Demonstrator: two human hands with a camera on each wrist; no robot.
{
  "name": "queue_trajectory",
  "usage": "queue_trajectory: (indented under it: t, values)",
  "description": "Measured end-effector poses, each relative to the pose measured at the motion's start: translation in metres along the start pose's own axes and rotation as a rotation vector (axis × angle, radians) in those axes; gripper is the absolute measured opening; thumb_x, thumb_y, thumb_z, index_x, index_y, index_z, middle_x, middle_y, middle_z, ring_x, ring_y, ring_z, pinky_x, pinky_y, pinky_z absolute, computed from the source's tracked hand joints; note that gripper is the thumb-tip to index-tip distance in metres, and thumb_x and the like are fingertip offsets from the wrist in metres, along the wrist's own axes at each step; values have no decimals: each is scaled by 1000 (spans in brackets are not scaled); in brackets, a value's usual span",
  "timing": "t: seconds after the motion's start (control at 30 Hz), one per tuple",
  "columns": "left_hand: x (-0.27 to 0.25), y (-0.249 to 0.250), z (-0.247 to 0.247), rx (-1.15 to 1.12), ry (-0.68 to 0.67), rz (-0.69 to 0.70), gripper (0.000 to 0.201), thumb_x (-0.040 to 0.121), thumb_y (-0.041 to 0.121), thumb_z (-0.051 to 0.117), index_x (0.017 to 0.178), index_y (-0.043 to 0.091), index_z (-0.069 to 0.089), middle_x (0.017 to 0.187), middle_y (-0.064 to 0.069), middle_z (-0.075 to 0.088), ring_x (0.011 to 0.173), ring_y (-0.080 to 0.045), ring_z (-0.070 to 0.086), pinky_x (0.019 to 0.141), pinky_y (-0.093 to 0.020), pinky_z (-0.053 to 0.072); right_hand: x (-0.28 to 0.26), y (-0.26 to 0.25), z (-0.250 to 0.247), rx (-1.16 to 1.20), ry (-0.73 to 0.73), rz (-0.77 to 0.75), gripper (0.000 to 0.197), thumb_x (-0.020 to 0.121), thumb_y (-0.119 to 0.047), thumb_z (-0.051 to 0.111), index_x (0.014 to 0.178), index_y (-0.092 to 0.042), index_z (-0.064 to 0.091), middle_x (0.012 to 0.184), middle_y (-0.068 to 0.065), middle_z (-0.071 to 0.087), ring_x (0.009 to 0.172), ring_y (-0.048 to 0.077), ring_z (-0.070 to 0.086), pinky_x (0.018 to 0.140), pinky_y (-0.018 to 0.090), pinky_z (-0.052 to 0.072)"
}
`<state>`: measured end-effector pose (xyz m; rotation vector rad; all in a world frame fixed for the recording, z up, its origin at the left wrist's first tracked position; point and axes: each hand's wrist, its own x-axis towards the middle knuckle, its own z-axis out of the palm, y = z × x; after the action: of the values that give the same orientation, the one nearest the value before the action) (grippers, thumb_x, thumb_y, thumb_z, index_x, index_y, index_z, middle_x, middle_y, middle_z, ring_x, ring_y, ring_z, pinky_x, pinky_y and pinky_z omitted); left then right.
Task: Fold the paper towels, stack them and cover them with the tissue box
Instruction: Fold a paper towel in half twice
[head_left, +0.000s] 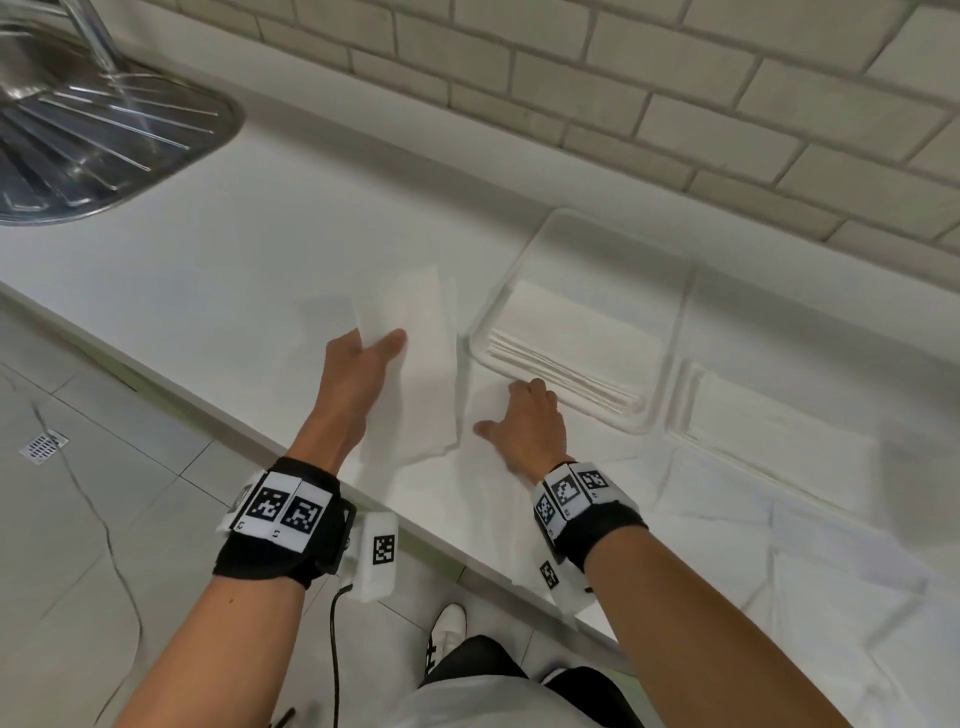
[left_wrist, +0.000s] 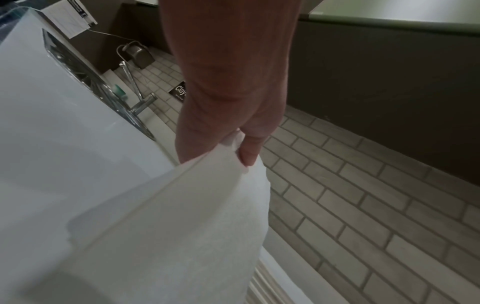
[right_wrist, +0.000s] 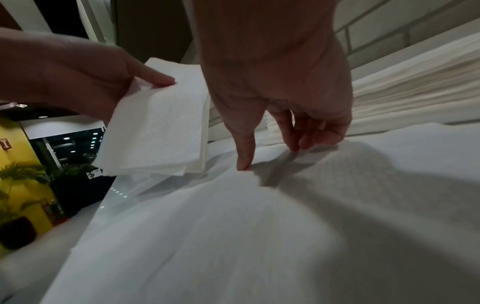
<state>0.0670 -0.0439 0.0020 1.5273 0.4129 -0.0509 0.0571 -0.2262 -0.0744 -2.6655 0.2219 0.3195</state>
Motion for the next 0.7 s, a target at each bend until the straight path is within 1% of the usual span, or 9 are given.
queue_trajectory:
  t: [0.13, 0.23, 0.27, 0.33, 0.43, 0.5, 0.57, 0.63, 0.7]
  values:
    - [1, 3, 0, 9, 8, 40, 14, 93, 18, 60, 105, 15, 65, 91, 3, 69, 85, -18, 66, 79, -35, 53, 6, -4, 0, 89, -15, 40, 36, 77, -27, 73, 105, -10, 59, 118, 8, 49, 112, 28, 47, 92, 42, 46]
    - [5, 4, 0, -18, 64, 100, 7, 94, 19, 57, 98, 20, 64, 88, 6, 68, 82, -14, 65, 75, -31, 53, 3, -4, -10, 436, 4, 67, 21, 77, -11, 69, 96, -12, 60, 94, 3, 61, 87, 23, 60, 73, 34, 50]
    - [7, 5, -1, -35, 93, 113, 7, 95, 20, 56, 97, 21, 63, 89, 7, 68, 83, -13, 65, 76, -30, 53, 1, -5, -18, 597, 16, 83, 23, 77, -7, 70, 95, -13, 58, 90, 1, 62, 79, 21, 61, 68, 32, 51]
    - [12, 4, -2, -69, 146, 115, 10, 96, 21, 54, 102, 21, 62, 92, 9, 67, 87, -12, 64, 81, -31, 52, -5, -9, -40, 897, 26, 74, 35, 75, 2, 73, 99, -14, 54, 96, 7, 68, 76, 19, 65, 66, 31, 56]
    - [21, 0, 0, -79, 148, 39, 13, 96, 23, 55, 107, 18, 62, 96, 7, 68, 95, -17, 64, 88, -33, 51, -13, -25, -81, 1077, -51, -45, 58, 73, 3, 77, 121, -16, 49, 103, 11, 71, 80, 17, 70, 61, 21, 56]
    - [22, 1, 5, -45, 60, -19, 11, 93, 23, 59, 101, 18, 66, 96, 4, 71, 97, -20, 66, 83, -30, 52, -14, -38, -99, 1111, -117, -120, 71, 71, 0, 80, 130, -21, 46, 105, 13, 72, 87, 22, 72, 68, 25, 58]
    - [18, 5, 11, 3, -96, -40, 14, 91, 17, 58, 99, 15, 70, 87, 2, 73, 82, -19, 69, 65, -25, 53, -14, -48, -105, 1168, -164, -168, 78, 71, 1, 80, 135, -22, 43, 109, 18, 71, 95, 29, 72, 81, 36, 59]
    - [12, 9, 15, -9, -247, -50, 23, 92, 12, 55, 108, 5, 69, 82, -1, 74, 71, -16, 70, 55, -21, 52, -15, -56, -104, 1140, -124, -176, 78, 72, 2, 78, 137, -19, 40, 111, 17, 71, 97, 29, 71, 83, 36, 59]
    - [8, 9, 17, -99, -346, -61, 31, 95, 17, 53, 119, 2, 65, 100, -8, 76, 92, -25, 73, 72, -30, 57, -15, -60, -98, 1086, -10, -148, 72, 74, 2, 76, 134, -17, 41, 112, 15, 69, 95, 24, 70, 79, 31, 60]
